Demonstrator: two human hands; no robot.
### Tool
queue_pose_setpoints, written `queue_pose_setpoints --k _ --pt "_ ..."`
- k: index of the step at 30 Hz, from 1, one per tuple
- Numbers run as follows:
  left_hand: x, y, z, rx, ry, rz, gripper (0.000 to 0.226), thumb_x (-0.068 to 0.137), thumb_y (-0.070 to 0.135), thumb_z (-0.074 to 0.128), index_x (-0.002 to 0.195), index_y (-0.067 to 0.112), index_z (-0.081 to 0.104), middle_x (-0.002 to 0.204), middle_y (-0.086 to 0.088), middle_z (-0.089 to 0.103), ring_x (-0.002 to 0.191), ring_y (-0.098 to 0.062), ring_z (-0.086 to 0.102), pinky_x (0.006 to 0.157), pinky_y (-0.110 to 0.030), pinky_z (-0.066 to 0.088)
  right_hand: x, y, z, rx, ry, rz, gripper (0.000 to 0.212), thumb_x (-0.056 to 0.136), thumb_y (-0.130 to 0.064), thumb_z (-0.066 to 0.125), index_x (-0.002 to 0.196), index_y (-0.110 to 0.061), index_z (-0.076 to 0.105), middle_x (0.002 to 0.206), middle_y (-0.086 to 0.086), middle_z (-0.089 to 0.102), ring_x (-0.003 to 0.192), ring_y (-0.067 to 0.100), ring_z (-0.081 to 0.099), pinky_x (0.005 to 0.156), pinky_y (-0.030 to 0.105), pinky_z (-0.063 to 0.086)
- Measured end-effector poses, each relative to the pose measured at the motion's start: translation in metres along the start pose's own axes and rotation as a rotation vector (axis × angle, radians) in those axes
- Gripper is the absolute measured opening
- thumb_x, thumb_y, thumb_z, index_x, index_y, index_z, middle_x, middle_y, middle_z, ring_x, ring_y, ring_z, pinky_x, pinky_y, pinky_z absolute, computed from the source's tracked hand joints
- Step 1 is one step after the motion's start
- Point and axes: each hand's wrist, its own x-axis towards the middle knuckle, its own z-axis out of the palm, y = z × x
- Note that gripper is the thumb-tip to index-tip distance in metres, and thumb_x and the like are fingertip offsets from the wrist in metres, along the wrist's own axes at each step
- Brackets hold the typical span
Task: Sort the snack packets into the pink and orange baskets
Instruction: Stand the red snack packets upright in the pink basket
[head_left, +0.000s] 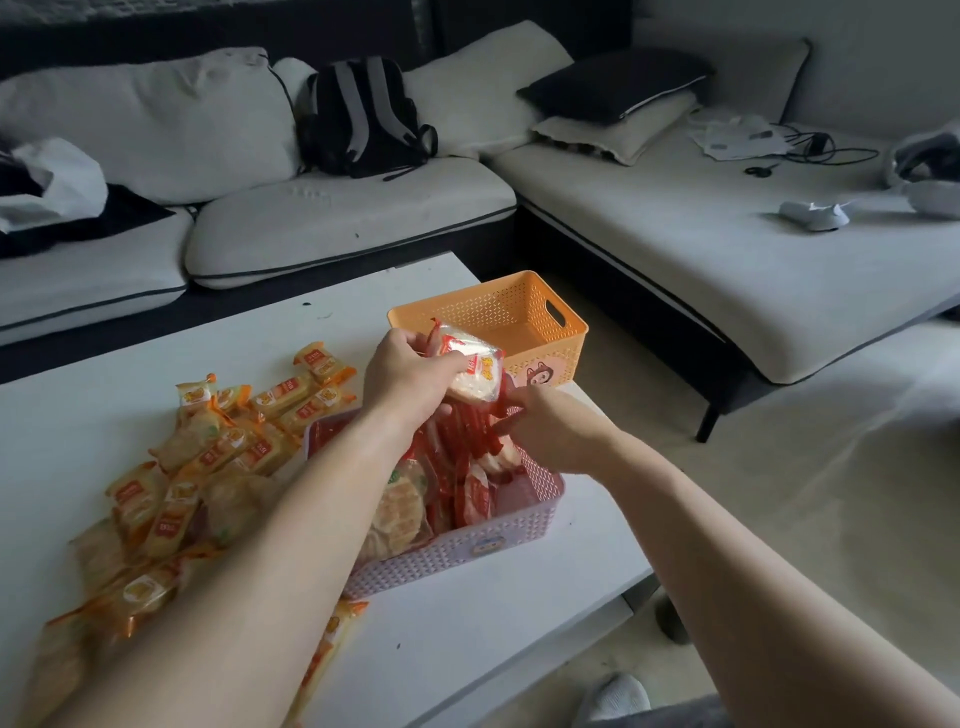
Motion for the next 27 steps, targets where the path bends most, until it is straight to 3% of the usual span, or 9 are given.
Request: queue_pose_setpoints --k 3,7,10,13,15,17,20,24,27 --pt "0.0 -0.001 0.009 0.057 -0.052 -0.047 0.039 0.079 0.028 0.081 0.109 0.017 0.06 0.098 0.0 0.068 0.073 -0.014 0.071 0.068 -0.038 0.065 -0.008 0.002 -0.017 0.216 0.041 0.057 0.028 0.094 0.0 0.052 0.115 -0.01 0.067 0.093 0.006 0.069 0.054 0.013 0.058 0.042 0.024 0.047" --pt "0.0 -0.004 0.022 0.249 -0.084 -0.021 0.038 0.078 0.038 0.077 0.102 0.015 0.061 0.091 0.0 0.069 0.071 -0.017 0.068 0.07 -0.041 0.064 -0.01 0.009 -0.033 0.365 0.333 0.118 0.027 0.094 -0.007 0.052 0.119 -0.011 0.063 0.091 0.002 0.072 0.063 0.016 0.064 0.055 0.031 0.058" --pt "-0.001 -0.004 0.035 0.419 -0.119 0.015 0.049 0.08 0.047 0.071 0.111 0.01 0.061 0.094 -0.001 0.071 0.075 -0.02 0.069 0.054 -0.031 0.05 -0.01 0.007 -0.028 0.377 0.305 0.087 0.028 0.091 -0.005 0.05 0.113 -0.01 0.066 0.09 0.006 0.073 0.063 0.017 0.066 0.056 0.032 0.06" --pt "-0.007 0.001 0.043 0.57 -0.073 0.054 0.057 0.09 0.051 0.067 0.119 0.006 0.047 0.1 0.002 0.058 0.083 -0.02 0.058 0.059 -0.031 0.04 -0.008 0.005 -0.027 0.274 0.304 0.071 0.026 0.091 -0.006 0.054 0.11 -0.014 0.068 0.086 0.003 0.073 0.064 0.016 0.067 0.062 0.038 0.062" --pt "-0.009 0.0 0.047 0.6 -0.073 0.037 0.059 0.091 0.054 0.064 0.12 0.007 0.044 0.099 -0.002 0.053 0.085 -0.023 0.055 0.062 -0.033 0.041 -0.007 0.007 -0.026 0.218 0.257 0.016 0.029 0.091 -0.005 0.059 0.117 -0.016 0.066 0.094 0.0 0.074 0.072 0.019 0.07 0.061 0.035 0.062" --pt "-0.011 0.001 0.048 0.505 -0.141 -0.006 0.057 0.085 0.058 0.058 0.112 0.007 0.054 0.097 -0.001 0.067 0.082 -0.025 0.067 0.064 -0.036 0.054 -0.006 0.009 -0.026 0.094 0.147 -0.098 0.049 0.085 -0.005 0.066 0.131 -0.019 0.061 0.113 -0.001 0.071 0.09 0.018 0.069 0.071 0.03 0.061" --pt "-0.012 0.003 0.041 0.28 -0.209 -0.043 0.045 0.085 0.049 0.048 0.088 0.01 0.071 0.084 -0.007 0.075 0.076 -0.03 0.073 0.075 -0.048 0.063 -0.007 0.01 -0.022 -0.015 0.085 -0.218 0.076 0.075 -0.027 0.079 0.145 -0.029 0.049 0.13 -0.004 0.063 0.11 0.015 0.064 0.089 0.038 0.059" --pt "-0.007 -0.005 0.03 0.339 -0.238 0.06 0.021 0.097 0.031 0.06 0.087 0.02 0.075 0.082 -0.004 0.075 0.074 -0.029 0.074 0.067 -0.044 0.064 -0.006 0.009 -0.014 -0.179 0.288 -0.231 0.043 0.094 -0.043 0.066 0.132 -0.025 0.061 0.115 0.001 0.066 0.099 0.019 0.063 0.082 0.035 0.058" --pt "-0.01 -0.013 0.032 0.601 -0.24 0.144 0.011 0.091 0.033 0.069 0.093 0.022 0.068 0.093 -0.002 0.07 0.083 -0.029 0.069 0.071 -0.039 0.059 -0.003 0.006 -0.007 -0.264 0.379 -0.168 0.032 0.096 -0.042 0.062 0.121 -0.023 0.064 0.107 0.007 0.067 0.091 0.022 0.064 0.074 0.04 0.06"
